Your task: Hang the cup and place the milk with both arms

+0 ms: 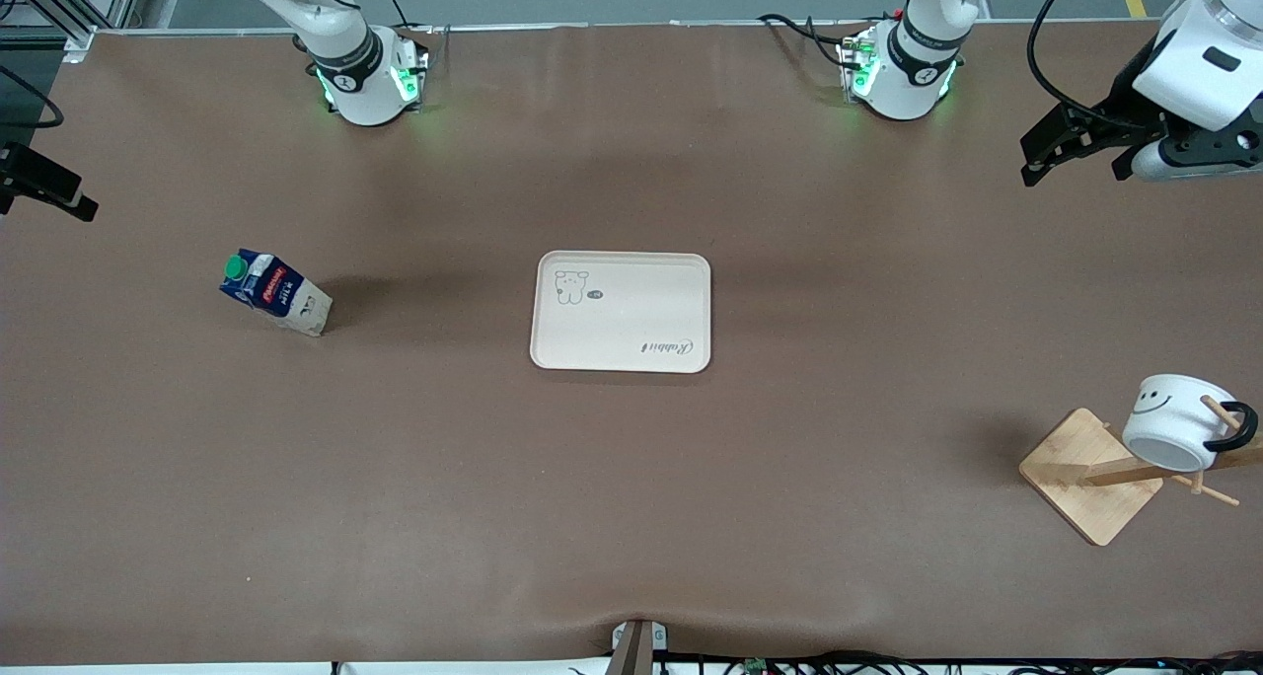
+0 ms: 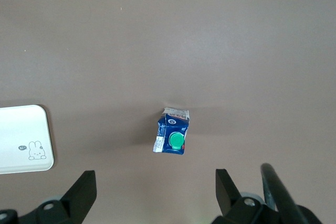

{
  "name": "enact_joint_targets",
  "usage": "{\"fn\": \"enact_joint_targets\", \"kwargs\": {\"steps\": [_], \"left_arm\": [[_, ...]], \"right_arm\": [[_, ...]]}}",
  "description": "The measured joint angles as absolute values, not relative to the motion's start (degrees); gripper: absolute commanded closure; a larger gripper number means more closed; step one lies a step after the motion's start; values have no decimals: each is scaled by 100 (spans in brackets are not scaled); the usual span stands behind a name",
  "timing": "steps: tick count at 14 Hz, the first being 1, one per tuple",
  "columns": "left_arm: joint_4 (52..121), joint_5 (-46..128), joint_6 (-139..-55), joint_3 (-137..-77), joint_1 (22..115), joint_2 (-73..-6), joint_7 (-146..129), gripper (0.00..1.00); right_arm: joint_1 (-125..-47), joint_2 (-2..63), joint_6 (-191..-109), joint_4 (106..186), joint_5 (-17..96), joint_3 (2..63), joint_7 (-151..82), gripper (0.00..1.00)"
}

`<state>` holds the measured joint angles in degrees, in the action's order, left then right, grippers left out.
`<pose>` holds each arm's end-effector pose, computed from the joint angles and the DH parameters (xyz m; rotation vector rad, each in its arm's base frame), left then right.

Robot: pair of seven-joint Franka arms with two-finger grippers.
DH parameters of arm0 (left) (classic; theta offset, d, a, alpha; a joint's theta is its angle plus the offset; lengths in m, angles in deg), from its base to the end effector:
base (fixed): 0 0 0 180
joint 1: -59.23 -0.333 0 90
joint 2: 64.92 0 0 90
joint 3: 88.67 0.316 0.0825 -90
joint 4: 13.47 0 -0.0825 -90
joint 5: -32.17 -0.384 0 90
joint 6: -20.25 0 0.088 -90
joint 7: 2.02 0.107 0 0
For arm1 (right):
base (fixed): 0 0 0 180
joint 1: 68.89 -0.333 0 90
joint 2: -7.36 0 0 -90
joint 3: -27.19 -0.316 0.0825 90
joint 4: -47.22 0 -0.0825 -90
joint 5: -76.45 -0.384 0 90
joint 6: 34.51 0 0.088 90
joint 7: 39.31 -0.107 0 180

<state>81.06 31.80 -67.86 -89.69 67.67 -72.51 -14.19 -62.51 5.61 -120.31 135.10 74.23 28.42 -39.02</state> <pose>0.5023 -0.0837 0.6548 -3.1357 -0.0748 -0.0340 0.5336 -0.0671 0.6522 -3.0959 0.1938 0.0047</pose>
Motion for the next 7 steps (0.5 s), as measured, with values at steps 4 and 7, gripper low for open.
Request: {"fn": "enact_joint_targets", "kwargs": {"steps": [4, 7], "left_arm": [[8106, 3180, -6770, -9257, 6439, -7236, -1324, 0], [8102, 3180, -6769, -9304, 6416, -7226, -1330, 0]], "right_arm": [[-6247, 572, -12031, 13494, 7425, 2846, -3902, 0], [-6236, 580, -12033, 13490, 7429, 2856, -3902, 0]]}}
